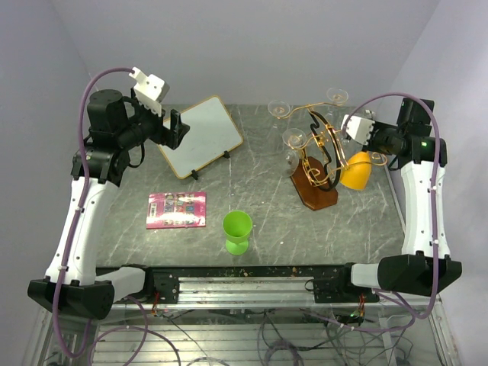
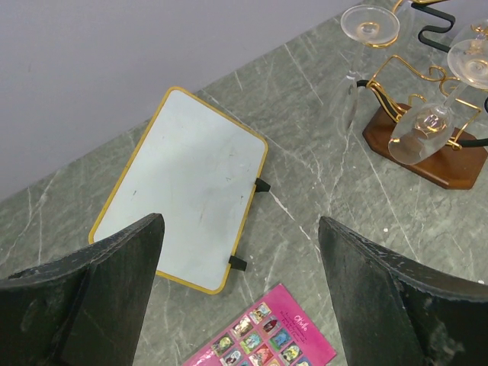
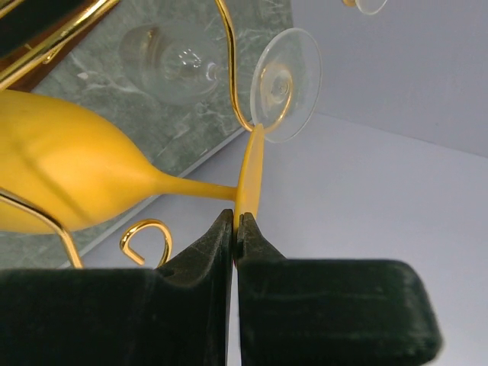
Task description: Place the wine glass upside down on the wine glass rack
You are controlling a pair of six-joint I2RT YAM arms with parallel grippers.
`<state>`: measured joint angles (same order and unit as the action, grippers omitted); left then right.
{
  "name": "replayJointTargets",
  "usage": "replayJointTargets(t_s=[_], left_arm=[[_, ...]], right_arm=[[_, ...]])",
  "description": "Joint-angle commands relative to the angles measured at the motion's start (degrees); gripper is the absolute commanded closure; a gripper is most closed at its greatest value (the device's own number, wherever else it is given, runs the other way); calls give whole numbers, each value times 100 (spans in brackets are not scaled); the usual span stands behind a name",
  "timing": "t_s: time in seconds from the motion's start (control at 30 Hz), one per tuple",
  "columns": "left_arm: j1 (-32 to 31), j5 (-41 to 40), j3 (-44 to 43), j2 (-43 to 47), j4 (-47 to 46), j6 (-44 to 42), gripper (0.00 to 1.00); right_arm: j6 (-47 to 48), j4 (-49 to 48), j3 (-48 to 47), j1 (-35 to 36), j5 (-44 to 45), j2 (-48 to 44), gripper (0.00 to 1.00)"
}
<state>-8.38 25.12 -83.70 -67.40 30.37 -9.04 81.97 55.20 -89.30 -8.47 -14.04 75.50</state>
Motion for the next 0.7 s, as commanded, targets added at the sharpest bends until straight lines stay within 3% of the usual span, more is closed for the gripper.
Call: replayJointTargets(t_s=[0.0, 0.67], left_arm=[[74, 129, 29, 78, -99, -78, 8], [74, 215, 113, 130, -136, -94, 8]], right_arm=[[-1, 348, -265, 46, -192, -205, 100], [-482, 449, 88, 47, 369, -670, 100]])
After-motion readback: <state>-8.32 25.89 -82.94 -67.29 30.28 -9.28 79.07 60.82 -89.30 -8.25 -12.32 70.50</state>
